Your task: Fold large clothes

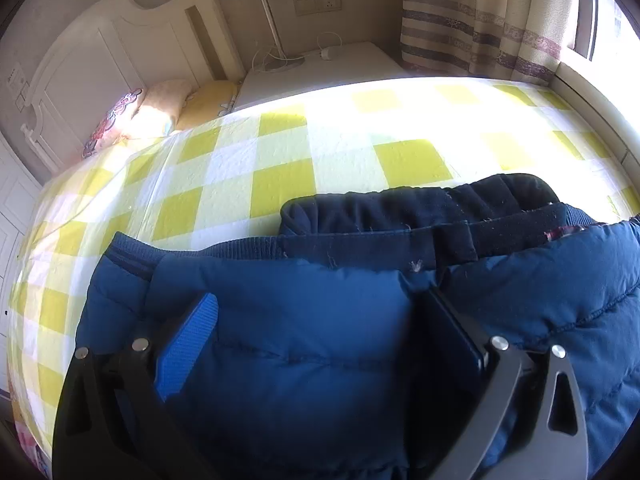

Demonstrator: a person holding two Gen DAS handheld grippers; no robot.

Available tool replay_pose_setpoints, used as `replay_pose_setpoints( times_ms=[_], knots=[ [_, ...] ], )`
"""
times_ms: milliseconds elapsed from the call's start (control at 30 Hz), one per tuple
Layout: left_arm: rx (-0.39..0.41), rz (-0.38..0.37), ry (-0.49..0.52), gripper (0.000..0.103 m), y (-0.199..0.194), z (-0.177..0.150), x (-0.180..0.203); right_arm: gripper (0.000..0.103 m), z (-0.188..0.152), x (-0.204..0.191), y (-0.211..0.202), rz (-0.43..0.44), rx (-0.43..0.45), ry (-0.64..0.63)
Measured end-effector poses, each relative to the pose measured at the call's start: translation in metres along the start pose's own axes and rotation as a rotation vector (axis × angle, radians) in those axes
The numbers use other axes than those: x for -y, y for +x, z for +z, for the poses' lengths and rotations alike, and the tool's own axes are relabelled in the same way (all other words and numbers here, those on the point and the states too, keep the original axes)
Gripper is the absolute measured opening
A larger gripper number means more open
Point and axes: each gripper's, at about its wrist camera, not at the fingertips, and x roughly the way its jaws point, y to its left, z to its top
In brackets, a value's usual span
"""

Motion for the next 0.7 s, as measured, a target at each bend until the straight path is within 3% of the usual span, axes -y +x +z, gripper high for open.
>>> replay_pose_setpoints(
  times_ms=[100,233,333,433,467,567,700],
  knots=[
    [0.095,-0.040,-0.014,0.097,-0.041,-0.024,-0.014,0.042,-0.002,0.003,-0.001,-0.009,0.002,-0.003],
    [0.211,-0.047,-0.035,0.098,-0.103,-0.089,-0.034,0.042,-0.006,-0.002,-0.006,-0.035,0.017,-0.023],
    [0.184,-0.081,0.038,0.100,-0.107,-0.149,-0.024,0.042,-0.004,-0.020,-0.005,-0.087,0.055,-0.082],
    [0.345,-0.019,0.092,0.100,-0.115,-0.200,-0.012,0.042,-0.002,-0.061,0.002,-0.158,0.095,-0.227],
    [0.335,-0.057,0.096,0.100,-0.120,-0.204,-0.016,0.042,-0.002,-0.079,0.005,-0.183,0.107,-0.288],
    [0.268,-0.301,0.000,0.100,-0.129,-0.200,-0.061,0.042,-0.015,-0.148,0.021,-0.277,0.159,-0.564],
    [0.218,-0.653,-0.374,0.100,-0.112,-0.185,-0.179,0.042,-0.073,-0.236,0.060,-0.341,0.182,-1.025]
  ],
)
